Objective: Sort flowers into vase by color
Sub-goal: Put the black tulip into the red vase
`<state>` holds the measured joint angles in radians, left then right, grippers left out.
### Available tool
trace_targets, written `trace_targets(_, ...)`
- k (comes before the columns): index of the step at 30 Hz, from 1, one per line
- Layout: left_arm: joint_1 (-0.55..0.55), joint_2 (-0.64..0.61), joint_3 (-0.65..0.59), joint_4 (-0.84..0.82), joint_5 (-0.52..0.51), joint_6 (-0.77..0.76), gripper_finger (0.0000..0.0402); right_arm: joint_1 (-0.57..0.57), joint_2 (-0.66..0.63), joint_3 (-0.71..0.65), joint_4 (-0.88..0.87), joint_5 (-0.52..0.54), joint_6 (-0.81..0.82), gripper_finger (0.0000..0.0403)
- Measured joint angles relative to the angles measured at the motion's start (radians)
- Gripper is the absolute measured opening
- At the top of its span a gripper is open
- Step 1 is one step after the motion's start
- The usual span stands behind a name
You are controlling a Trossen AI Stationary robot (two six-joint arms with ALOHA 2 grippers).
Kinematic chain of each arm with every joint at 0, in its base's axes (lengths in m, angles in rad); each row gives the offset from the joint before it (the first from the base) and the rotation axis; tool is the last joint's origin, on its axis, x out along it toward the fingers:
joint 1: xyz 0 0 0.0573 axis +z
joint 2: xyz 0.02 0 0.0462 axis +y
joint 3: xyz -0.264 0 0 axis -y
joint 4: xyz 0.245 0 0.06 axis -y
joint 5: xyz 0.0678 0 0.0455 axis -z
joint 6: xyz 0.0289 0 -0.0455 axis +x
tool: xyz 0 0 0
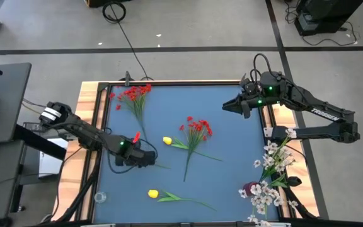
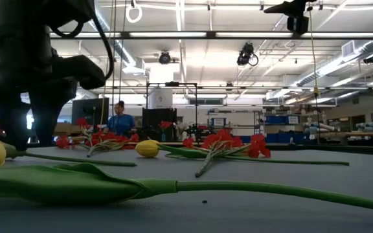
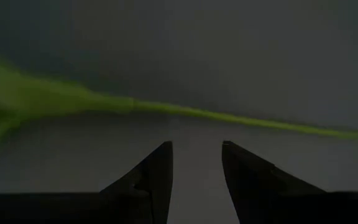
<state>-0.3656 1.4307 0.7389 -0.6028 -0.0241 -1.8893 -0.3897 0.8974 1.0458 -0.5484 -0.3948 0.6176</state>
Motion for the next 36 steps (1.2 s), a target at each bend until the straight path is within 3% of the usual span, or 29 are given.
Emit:
trace_targets(7, 0.029, 0.000, 0.036, -0.034, 0.069, 0.480, 0.0143, -0.012, 0.000, 0.000, 0.001, 0.000, -0.018, 0.0154)
trace_targets(14, 0.094, -0.001, 0.160, -0.255, 0.060, 0.970, 0.0143, -0.014, 0.000, 0.000, 0.001, 0.006, -0.018, 0.0154)
trace_targets(21, 0.120, 0.002, 0.119, -0.264, 0.072, 1.324, 0.0143, -0.013, 0.000, 0.000, 0.001, 0.007, -0.008, 0.0154)
trace_targets(36, 0.068, 0.003, -0.044, -0.175, 0.050, 1.553, 0.0136, -0.012, 0.000, 0.000, 0.001, 0.010, 0.065, 0.0154)
